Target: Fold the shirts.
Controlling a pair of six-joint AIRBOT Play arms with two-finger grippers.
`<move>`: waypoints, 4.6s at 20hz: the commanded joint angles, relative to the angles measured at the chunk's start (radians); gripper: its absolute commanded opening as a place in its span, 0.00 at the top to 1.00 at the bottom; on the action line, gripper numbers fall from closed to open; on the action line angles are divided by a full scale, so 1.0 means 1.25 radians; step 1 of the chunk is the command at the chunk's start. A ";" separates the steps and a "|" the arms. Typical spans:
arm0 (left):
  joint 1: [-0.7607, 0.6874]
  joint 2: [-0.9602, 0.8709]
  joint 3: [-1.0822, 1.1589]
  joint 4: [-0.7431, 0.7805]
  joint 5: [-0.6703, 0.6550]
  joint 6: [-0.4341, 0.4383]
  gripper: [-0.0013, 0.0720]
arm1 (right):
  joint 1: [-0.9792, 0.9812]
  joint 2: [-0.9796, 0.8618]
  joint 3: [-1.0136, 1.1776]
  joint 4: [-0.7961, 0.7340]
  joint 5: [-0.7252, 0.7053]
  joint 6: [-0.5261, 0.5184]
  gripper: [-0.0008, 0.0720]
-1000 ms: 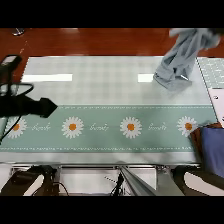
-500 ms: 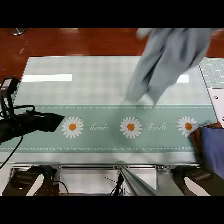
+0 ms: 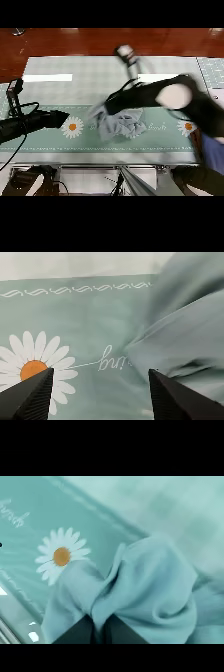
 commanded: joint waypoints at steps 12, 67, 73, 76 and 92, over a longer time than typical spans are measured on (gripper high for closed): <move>0.001 -0.014 -0.050 0.000 -0.315 -0.036 0.03 | -0.467 0.147 -0.073 -0.170 0.247 0.009 0.14; 0.277 -0.252 0.549 -0.551 -0.047 0.314 0.96 | -0.481 0.096 0.610 -0.020 0.240 -0.115 0.96; 0.285 -0.123 0.657 -0.236 -0.179 0.212 0.96 | -0.481 0.288 0.619 -0.116 0.401 -0.118 0.96; 0.285 -0.008 0.657 -0.074 -0.169 0.139 0.96 | -0.481 0.348 0.619 -0.117 0.492 -0.099 0.96; 0.263 -0.080 0.334 -0.136 -0.035 0.141 0.96 | -0.481 0.529 -0.188 -0.158 0.419 0.016 0.96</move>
